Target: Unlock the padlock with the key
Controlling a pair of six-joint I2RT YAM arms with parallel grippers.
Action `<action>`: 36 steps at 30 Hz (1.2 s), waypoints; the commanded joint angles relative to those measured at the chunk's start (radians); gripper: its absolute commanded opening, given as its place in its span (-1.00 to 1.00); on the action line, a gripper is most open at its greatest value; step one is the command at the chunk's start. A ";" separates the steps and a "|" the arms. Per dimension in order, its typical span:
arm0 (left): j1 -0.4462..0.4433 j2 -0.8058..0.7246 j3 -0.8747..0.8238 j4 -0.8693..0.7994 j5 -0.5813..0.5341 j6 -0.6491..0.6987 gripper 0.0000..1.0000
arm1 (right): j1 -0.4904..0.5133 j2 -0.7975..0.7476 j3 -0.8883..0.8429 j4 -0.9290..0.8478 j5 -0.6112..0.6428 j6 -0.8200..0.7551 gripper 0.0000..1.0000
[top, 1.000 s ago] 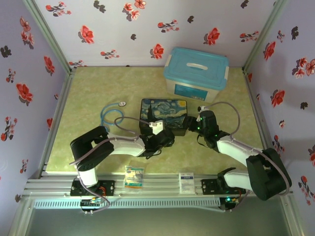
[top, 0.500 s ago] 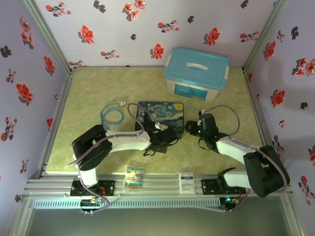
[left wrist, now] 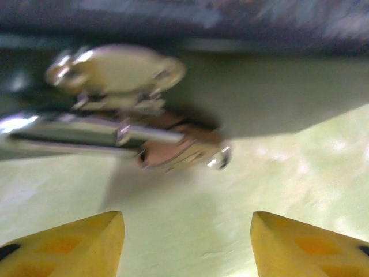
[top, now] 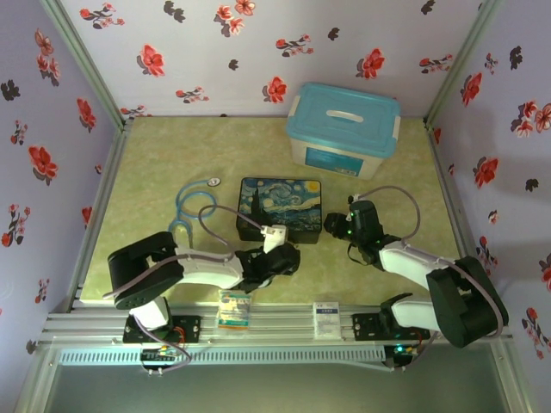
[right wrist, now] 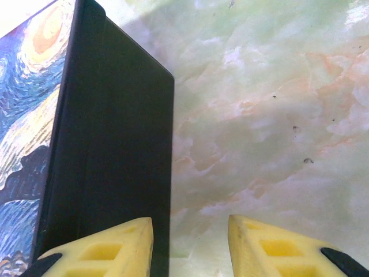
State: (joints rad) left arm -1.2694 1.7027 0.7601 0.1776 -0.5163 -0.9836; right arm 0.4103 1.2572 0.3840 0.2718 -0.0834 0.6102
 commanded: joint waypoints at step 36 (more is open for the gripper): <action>0.000 0.223 -0.185 0.732 -0.202 0.124 0.06 | 0.005 -0.076 -0.075 0.130 -0.022 -0.006 -0.22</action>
State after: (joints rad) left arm -1.2617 1.8729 0.5606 0.8326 -0.7540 -0.9123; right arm 0.4107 1.2041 0.3229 0.3710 -0.1059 0.6106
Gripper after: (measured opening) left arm 0.506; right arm 0.391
